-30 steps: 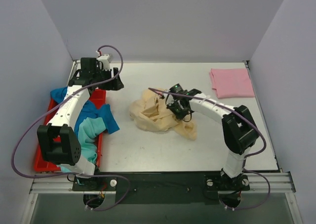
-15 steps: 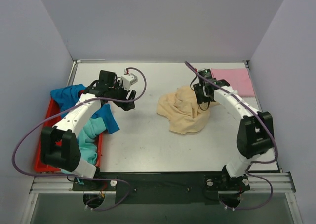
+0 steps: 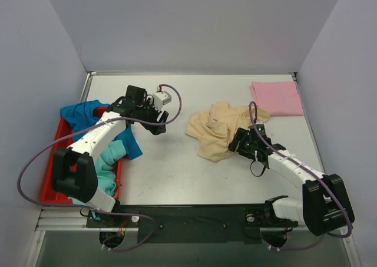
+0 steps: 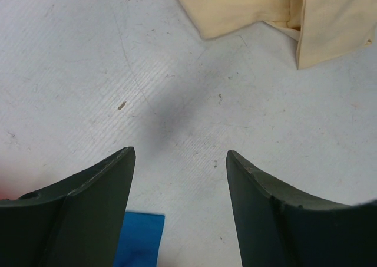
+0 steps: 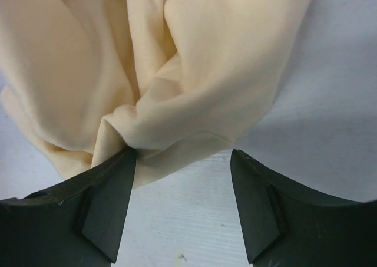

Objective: Fold and stack the t-shirts
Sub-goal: Flatten out the tshirt

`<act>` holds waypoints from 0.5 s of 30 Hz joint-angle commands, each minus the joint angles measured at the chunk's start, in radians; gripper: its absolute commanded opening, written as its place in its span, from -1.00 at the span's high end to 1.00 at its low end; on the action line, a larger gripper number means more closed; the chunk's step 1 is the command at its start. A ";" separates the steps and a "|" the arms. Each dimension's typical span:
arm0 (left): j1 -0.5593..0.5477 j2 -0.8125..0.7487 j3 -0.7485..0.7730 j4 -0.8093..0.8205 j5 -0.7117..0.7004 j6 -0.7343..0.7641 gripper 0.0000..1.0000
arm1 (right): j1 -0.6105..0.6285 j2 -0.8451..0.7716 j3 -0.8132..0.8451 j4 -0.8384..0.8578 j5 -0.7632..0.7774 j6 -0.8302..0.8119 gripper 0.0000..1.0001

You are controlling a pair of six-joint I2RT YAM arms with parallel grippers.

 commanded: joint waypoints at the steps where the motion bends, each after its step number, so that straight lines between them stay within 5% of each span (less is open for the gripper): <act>1: -0.016 -0.023 0.023 0.024 -0.011 -0.005 -0.46 | 0.023 0.028 -0.031 0.282 -0.066 0.154 -0.22; 4: -0.030 -0.028 0.018 0.022 -0.018 0.002 -0.46 | 0.012 0.084 -0.017 0.307 -0.081 0.139 -0.14; 6: -0.041 -0.025 0.015 0.021 -0.029 0.005 -0.46 | 0.000 0.116 -0.002 0.313 -0.098 0.134 0.16; 9: -0.058 -0.012 0.014 0.016 -0.026 0.022 -0.47 | -0.019 0.135 0.022 0.270 -0.116 0.122 0.93; 15: -0.153 0.087 -0.003 0.128 -0.159 0.191 -0.51 | -0.028 -0.058 0.072 0.083 -0.063 -0.025 1.00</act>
